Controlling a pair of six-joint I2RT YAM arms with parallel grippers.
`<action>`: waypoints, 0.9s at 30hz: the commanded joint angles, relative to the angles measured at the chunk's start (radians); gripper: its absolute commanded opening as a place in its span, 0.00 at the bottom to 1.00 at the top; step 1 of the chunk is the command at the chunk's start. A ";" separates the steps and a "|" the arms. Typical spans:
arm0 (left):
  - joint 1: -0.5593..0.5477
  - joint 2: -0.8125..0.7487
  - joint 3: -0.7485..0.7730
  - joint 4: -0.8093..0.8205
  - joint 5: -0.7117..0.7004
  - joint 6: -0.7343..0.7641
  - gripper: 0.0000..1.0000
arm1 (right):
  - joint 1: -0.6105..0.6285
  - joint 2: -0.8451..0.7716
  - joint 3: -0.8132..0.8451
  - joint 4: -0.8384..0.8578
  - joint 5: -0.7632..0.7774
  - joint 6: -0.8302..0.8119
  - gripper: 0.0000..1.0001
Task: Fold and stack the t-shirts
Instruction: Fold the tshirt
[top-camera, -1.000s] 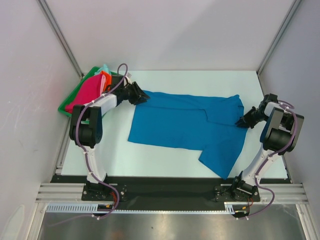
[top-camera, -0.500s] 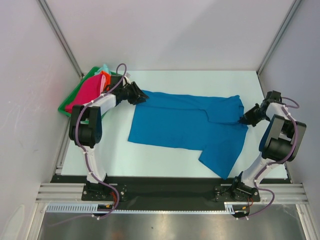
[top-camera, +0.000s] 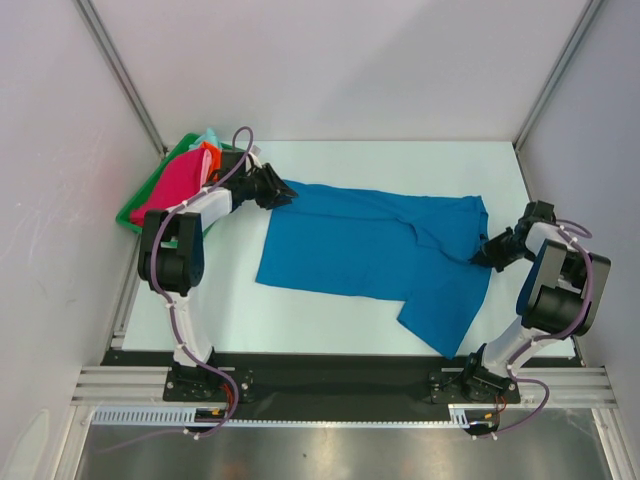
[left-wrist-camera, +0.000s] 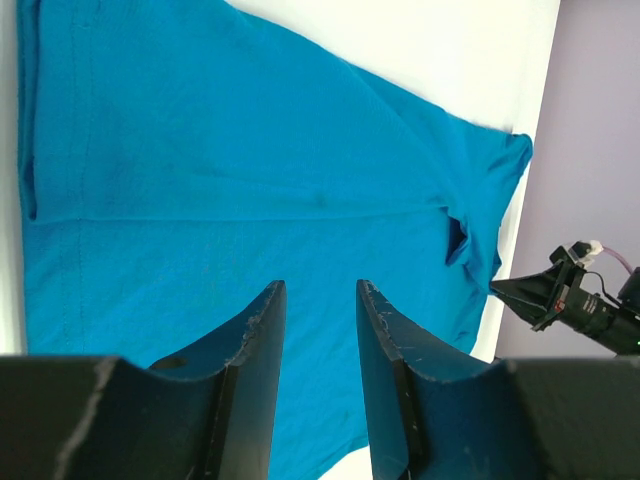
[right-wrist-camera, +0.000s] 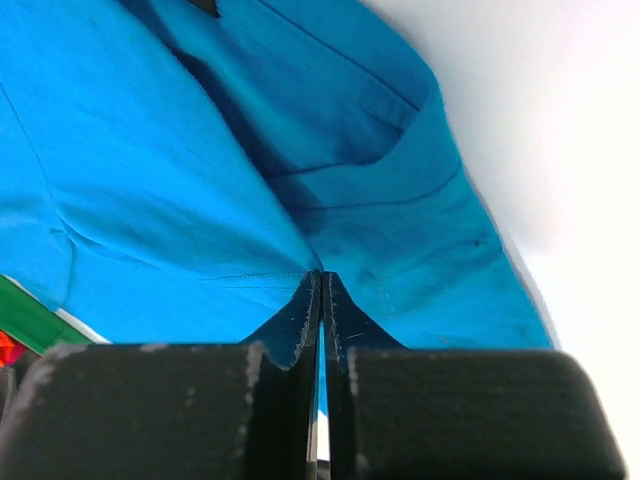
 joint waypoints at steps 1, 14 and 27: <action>0.007 -0.016 0.046 0.016 0.018 0.002 0.40 | 0.000 -0.053 -0.024 0.058 0.013 0.055 0.03; 0.007 0.077 0.147 0.025 0.003 0.030 0.41 | 0.012 0.046 0.255 0.183 0.044 -0.167 0.61; 0.005 0.214 0.197 0.077 -0.029 -0.032 0.40 | 0.098 0.402 0.588 0.296 -0.002 -0.186 0.60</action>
